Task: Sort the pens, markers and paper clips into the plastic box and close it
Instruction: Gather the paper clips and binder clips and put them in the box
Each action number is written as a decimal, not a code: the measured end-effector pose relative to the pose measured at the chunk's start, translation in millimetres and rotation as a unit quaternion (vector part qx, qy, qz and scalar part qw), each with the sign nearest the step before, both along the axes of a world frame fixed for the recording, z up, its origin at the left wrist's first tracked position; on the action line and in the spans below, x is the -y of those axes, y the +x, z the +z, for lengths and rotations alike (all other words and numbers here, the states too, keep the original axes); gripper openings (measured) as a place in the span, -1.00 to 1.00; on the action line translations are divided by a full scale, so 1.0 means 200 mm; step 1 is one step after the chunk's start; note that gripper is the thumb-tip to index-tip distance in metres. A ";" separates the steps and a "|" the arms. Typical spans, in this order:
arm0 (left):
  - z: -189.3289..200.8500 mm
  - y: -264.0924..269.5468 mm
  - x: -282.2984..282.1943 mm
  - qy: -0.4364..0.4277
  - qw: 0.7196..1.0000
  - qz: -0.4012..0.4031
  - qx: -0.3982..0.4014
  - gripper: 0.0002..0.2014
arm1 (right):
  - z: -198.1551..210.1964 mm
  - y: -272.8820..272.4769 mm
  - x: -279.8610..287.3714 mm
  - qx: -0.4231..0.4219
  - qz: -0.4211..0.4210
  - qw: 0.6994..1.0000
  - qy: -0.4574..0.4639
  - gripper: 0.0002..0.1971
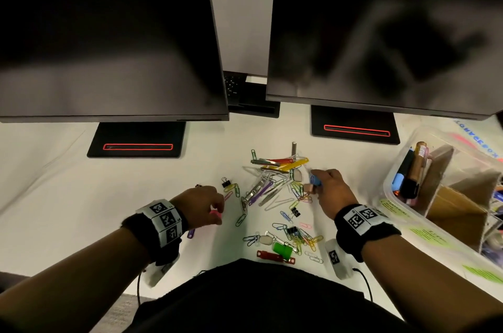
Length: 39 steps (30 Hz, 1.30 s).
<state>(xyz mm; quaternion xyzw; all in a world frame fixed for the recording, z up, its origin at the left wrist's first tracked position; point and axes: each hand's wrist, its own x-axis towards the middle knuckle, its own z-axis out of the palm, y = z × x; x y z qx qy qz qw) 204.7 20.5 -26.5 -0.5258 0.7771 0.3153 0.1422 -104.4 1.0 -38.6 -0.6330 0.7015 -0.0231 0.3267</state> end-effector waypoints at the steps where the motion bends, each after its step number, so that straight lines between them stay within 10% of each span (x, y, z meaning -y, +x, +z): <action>1: 0.00 -0.01 0.00 -0.003 1.000 -0.001 -0.007 -0.76 | 0.00 0.00 -0.01 -0.002 -0.002 1.000 -0.006 -0.50; 20: 0.13 -0.57 0.13 -0.072 0.987 -0.039 -0.138 -0.79 | 0.05 -0.15 -0.20 0.012 -0.014 0.998 0.052 -0.71; 33: 0.07 -1.02 0.21 -0.042 0.994 -0.080 -0.061 -0.65 | 0.52 -0.39 -0.35 0.249 -0.067 0.965 -0.048 -0.83; 39: 0.02 -1.10 0.24 -0.013 0.994 -0.105 0.022 -0.69 | 0.61 -0.74 -0.40 0.156 -0.180 0.961 -0.139 -0.82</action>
